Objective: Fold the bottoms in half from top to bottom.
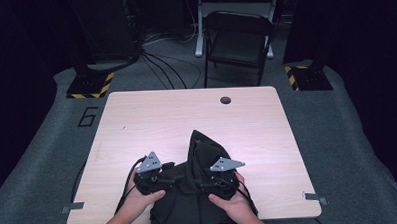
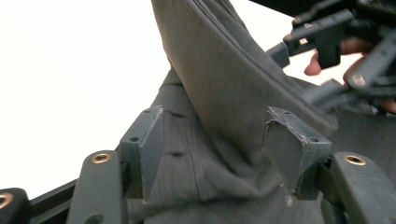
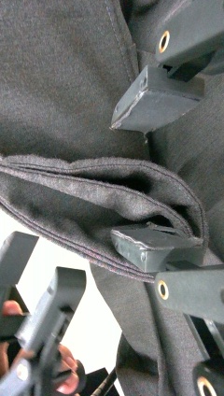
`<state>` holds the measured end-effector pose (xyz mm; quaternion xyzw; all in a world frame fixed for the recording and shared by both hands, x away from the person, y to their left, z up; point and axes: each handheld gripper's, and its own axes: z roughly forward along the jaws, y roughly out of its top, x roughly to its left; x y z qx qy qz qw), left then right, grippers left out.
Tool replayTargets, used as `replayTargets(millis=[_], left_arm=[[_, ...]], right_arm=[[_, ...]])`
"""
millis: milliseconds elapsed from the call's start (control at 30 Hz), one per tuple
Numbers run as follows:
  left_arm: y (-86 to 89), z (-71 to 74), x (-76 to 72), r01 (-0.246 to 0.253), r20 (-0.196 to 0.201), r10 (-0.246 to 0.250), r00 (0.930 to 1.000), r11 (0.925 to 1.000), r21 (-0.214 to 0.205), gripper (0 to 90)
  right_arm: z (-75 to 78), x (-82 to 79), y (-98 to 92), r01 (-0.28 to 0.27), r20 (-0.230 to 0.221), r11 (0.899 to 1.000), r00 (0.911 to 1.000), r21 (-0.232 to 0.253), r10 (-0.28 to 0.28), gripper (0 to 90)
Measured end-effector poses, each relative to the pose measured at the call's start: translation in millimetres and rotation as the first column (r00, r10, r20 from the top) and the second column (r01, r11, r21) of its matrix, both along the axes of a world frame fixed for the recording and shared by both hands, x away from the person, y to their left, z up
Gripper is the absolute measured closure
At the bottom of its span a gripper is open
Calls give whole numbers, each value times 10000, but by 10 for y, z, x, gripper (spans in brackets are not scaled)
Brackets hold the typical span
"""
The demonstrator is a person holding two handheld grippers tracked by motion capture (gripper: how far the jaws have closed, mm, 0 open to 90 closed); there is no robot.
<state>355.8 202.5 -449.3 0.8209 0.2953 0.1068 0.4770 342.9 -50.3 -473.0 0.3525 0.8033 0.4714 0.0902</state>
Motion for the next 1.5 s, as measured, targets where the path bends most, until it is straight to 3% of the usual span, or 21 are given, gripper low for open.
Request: replayTargets(millis=[433,567,733,900,1033,1267,1433,1500], left_arm=[[-388,211,234,-380,-189,370,9991,9977,-561,305],[-526,227,283,-572,-308,558,9980,9972,-482,296],[-638,149,340,-946,-430,942,9946,9955,-70,301],[-591,48,372,-1182,-844,1164,9896,9928,-168,334],[-502,40,345,-1067,-938,1043,9901,9941,-208,439],[-317,60,301,-1033,-959,1039,9900,9946,110,598],[-290,38,314,-1168,-1033,1188,9875,9928,252,666],[-315,41,314,-1137,-995,1160,9883,9931,282,688]], right_arm=[[-22,6,-10,33,-98,9998,9999,179,-32,395],[-22,-4,6,37,-57,9999,10000,168,-36,396],[-15,-29,24,29,44,9999,10000,162,-30,400],[-13,-44,22,-44,222,10000,9997,-8,44,406],[7,-55,11,-29,375,9999,9993,-103,32,404],[130,-92,-91,16,642,9983,9979,576,-53,387],[217,-134,-242,178,1250,9956,9917,917,-292,388],[214,-115,-294,413,1199,9949,9914,915,-522,391]])
